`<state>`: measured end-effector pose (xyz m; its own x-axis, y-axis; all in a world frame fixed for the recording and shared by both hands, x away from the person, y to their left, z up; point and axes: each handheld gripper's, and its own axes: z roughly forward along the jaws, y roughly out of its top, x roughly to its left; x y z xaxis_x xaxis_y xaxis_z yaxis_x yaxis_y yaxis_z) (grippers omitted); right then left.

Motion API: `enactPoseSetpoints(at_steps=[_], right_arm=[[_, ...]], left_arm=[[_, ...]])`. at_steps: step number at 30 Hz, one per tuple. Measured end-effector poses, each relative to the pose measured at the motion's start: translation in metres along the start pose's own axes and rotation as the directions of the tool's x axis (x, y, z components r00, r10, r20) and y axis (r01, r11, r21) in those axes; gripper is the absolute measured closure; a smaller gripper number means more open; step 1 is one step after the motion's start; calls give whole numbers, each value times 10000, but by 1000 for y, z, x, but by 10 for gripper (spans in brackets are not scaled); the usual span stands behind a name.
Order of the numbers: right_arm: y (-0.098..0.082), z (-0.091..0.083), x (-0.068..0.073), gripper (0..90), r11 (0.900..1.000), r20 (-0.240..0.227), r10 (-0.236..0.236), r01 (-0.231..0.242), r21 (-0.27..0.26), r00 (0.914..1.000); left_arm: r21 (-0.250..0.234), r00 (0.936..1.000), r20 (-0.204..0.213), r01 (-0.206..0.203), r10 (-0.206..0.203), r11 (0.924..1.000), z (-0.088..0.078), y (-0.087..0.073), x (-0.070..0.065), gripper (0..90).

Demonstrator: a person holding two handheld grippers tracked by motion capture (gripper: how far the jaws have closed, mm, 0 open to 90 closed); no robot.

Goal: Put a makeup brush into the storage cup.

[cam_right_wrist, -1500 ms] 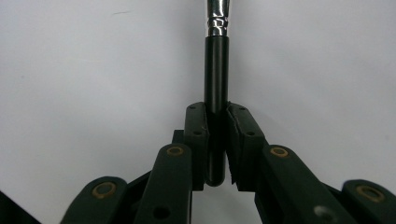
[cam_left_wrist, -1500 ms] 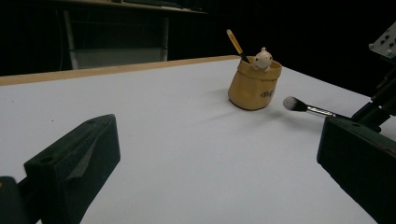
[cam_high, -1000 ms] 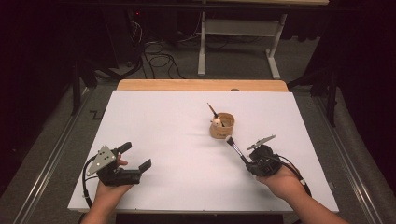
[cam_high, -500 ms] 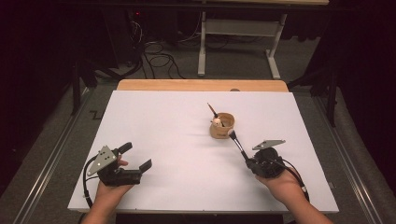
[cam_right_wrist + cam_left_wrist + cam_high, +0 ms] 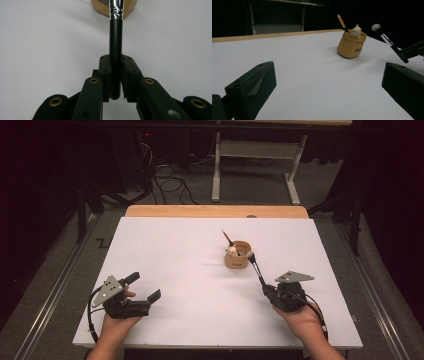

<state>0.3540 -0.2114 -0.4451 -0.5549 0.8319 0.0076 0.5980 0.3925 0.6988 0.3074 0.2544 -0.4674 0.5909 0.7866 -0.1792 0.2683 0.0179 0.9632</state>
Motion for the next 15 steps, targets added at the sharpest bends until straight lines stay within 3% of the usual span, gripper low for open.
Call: enactPoseSetpoints(at_steps=[9, 15], right_arm=[[-4, 5, 4, 808, 9974, -204, 101, -115, -711, 9997], [-9, 5, 0, 808, 9909, -329, 360, -400, -1287, 9988]], left_arm=[[-59, 9996, -38, 274, -275, 9996, 0, -2, 3, 2], [24, 9996, -88, 286, -286, 9996, 1, -3, 4, 2]])
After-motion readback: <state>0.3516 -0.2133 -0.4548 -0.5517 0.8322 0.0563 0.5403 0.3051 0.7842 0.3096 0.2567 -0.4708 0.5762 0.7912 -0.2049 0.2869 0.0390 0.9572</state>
